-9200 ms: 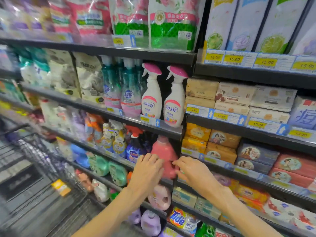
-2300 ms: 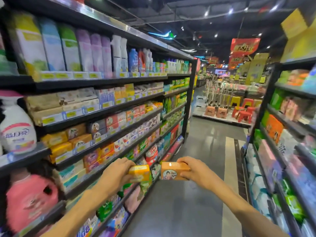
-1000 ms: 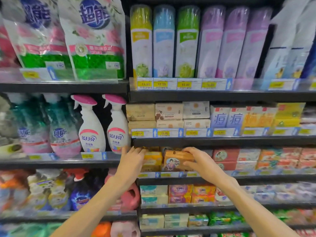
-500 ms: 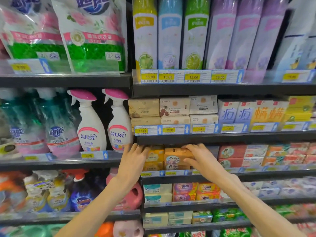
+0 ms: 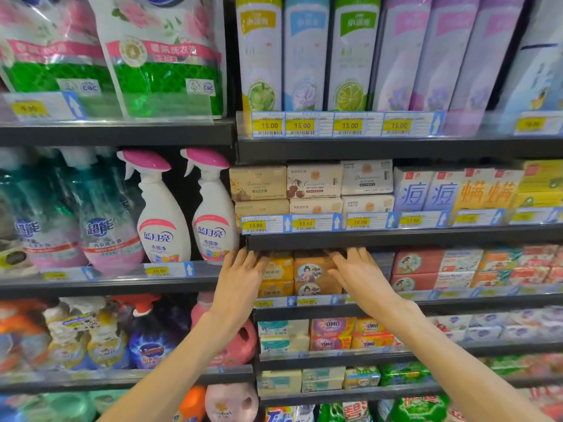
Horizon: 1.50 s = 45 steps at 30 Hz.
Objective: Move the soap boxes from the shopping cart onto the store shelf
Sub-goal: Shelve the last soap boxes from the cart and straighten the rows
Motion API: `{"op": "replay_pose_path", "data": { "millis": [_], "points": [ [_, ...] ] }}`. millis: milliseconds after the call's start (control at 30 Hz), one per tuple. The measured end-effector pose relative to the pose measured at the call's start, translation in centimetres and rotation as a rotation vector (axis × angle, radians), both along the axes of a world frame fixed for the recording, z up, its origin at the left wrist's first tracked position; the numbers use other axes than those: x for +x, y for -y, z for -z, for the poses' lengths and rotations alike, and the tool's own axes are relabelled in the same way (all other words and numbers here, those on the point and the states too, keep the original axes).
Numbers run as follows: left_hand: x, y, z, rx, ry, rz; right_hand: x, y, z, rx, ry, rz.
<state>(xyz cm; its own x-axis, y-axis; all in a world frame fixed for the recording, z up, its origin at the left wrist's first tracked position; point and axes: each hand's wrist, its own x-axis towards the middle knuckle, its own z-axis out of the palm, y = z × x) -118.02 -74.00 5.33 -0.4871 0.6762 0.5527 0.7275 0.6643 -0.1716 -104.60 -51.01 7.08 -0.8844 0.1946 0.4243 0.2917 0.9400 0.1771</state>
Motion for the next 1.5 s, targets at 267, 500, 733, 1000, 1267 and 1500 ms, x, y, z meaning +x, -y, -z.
{"op": "replay_pose_path", "data": {
  "millis": [267, 500, 733, 1000, 1267, 1500],
  "points": [
    [0.0, -0.2, 0.0, 0.011, -0.014, -0.008, -1.0, 0.3, 0.8, 0.077, -0.037, 0.05],
    [0.0, -0.1, 0.3, -0.003, -0.016, -0.022, -1.6, 0.0, 2.1, 0.047, -0.064, 0.07],
    [0.1, -0.1, 0.3, 0.015, 0.01, -0.024, -1.5, -0.1, 2.8, -0.011, -0.152, 0.02],
    [2.3, 0.6, 0.8, 0.093, -0.009, 0.066, -0.2, 1.3, 3.9, -0.04, -0.293, -0.161],
    [4.5, 0.5, 4.7, 0.049, 0.156, 0.144, 1.0, 3.0, 7.3, -0.013, -0.281, -0.284],
    [4.1, -0.4, 6.1, 0.022, 0.211, 0.07, 0.5, 3.2, 8.4, -0.034, -0.18, -0.171]
  ]
}}
